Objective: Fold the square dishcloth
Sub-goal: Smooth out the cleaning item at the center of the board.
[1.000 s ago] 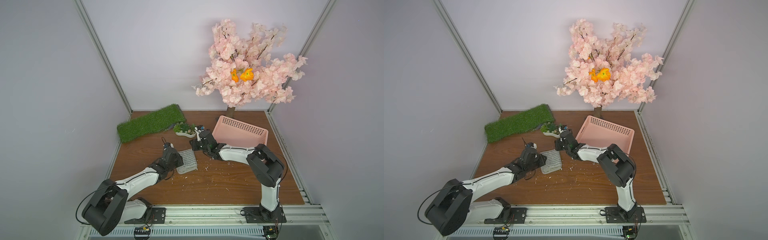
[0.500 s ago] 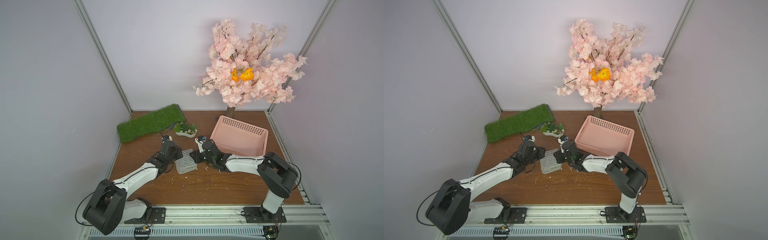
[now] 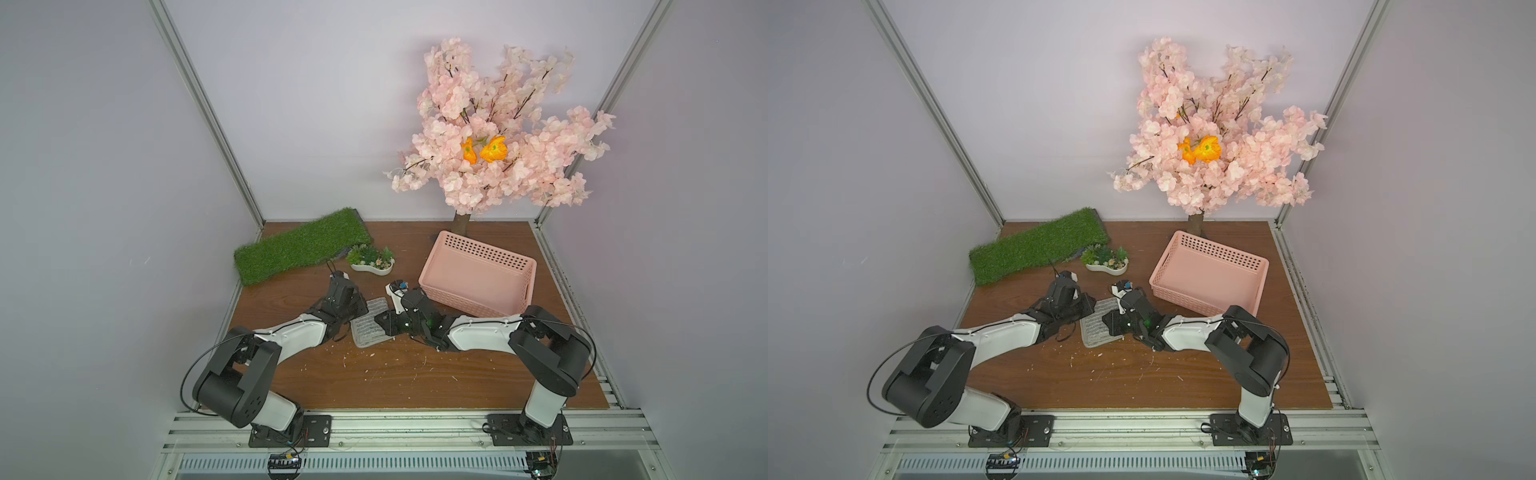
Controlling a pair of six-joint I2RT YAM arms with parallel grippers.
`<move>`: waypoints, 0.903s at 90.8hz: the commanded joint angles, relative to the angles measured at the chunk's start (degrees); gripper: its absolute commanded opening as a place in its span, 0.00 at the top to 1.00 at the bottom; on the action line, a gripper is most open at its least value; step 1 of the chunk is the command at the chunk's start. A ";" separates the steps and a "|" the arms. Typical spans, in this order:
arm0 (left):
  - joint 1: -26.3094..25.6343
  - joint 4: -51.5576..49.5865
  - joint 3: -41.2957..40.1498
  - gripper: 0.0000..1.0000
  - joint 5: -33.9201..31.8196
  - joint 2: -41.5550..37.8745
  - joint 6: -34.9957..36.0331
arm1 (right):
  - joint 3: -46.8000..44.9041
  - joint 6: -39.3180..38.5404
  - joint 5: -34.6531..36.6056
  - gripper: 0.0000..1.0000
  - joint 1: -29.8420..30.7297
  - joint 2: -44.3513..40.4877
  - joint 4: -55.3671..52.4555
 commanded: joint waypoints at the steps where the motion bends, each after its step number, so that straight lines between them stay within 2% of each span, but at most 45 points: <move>1: 0.85 1.67 0.01 0.82 0.20 1.69 -0.05 | -2.24 1.06 -0.08 0.84 0.04 0.32 1.29; 19: 1.08 1.87 -2.07 0.82 -1.20 1.80 -1.06 | -6.20 2.68 -0.63 0.85 0.02 1.76 4.32; 47: 1.56 -0.46 -3.94 0.82 -6.73 1.28 -1.38 | -8.84 3.75 -1.12 0.85 0.02 3.56 7.06; 82: 1.72 -4.59 -3.20 0.76 -6.28 -5.00 -0.98 | -7.99 2.80 -0.79 0.85 0.16 2.29 5.48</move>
